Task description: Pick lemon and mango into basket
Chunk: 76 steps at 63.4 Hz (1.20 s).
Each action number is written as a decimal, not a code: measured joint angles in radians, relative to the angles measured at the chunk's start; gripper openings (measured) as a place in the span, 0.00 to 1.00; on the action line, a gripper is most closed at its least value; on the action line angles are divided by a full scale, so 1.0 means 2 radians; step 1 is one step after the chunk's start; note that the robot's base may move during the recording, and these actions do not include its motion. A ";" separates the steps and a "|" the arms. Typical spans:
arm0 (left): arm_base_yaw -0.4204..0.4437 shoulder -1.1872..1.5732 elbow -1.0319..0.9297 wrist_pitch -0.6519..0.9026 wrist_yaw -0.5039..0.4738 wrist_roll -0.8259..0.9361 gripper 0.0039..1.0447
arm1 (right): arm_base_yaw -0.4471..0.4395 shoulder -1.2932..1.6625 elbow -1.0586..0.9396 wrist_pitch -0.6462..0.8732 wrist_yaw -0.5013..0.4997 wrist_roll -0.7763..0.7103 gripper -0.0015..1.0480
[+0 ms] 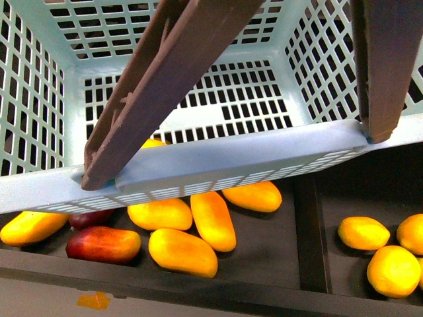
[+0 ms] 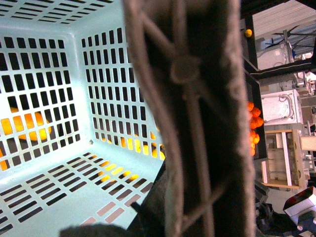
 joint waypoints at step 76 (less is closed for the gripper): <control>-0.005 -0.001 0.000 0.000 0.002 -0.001 0.04 | -0.013 -0.045 -0.025 -0.019 -0.012 -0.001 0.92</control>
